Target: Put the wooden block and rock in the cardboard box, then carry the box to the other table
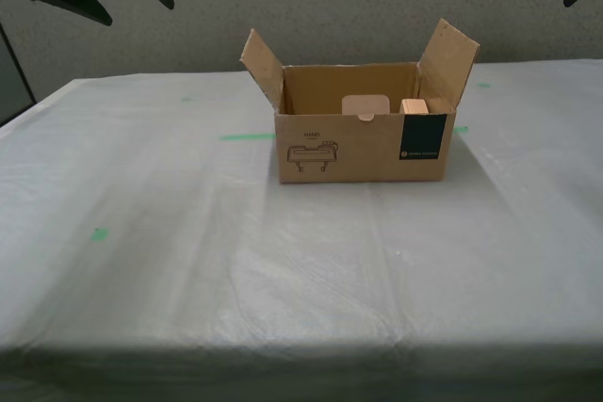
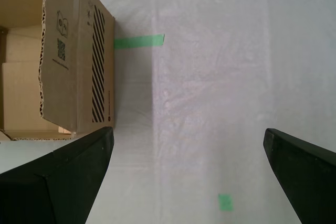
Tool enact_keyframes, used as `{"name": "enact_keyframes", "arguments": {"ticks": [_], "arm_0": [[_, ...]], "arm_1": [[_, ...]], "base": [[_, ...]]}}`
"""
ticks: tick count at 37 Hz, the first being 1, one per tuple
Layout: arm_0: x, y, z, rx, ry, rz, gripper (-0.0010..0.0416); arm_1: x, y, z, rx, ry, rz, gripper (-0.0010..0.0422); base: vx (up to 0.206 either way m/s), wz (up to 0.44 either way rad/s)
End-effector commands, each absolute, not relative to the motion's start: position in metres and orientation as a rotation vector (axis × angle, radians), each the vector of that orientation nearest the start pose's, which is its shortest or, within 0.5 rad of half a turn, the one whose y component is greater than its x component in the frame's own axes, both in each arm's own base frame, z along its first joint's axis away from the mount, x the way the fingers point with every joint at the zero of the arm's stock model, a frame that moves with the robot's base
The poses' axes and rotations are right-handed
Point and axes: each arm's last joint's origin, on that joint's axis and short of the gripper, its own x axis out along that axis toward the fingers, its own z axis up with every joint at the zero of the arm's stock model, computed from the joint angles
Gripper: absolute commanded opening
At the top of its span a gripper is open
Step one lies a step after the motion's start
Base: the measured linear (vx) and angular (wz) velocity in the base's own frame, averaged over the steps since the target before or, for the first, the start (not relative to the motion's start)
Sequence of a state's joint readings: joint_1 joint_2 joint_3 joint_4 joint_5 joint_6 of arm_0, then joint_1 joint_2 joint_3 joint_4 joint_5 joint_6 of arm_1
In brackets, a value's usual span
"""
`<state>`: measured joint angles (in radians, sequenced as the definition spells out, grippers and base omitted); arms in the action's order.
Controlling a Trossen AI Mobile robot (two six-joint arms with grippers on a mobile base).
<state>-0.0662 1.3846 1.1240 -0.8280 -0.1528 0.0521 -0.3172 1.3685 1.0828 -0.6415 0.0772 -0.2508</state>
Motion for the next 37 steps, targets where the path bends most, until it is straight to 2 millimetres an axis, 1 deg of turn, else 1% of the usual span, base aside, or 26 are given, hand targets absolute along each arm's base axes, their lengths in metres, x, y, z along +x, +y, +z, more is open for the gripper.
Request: {"name": "enact_keyframes", "arguments": {"ticks": [1, 37], "arm_0": [[0.2682, -0.0133, 0.2729, 0.162, 1.078, 0.05, 0.0398], [0.2685, -0.0128, 0.2729, 0.162, 1.075, 0.052, 0.0399]], "arm_1": [[0.2622, -0.0881, 0.2732, -0.115, 0.967, -0.249, 0.0389], [0.259, -0.0866, 0.2689, -0.082, 1.006, -0.254, 0.0389]], "base": [[0.0, 0.0], [0.0, 0.0]]}}
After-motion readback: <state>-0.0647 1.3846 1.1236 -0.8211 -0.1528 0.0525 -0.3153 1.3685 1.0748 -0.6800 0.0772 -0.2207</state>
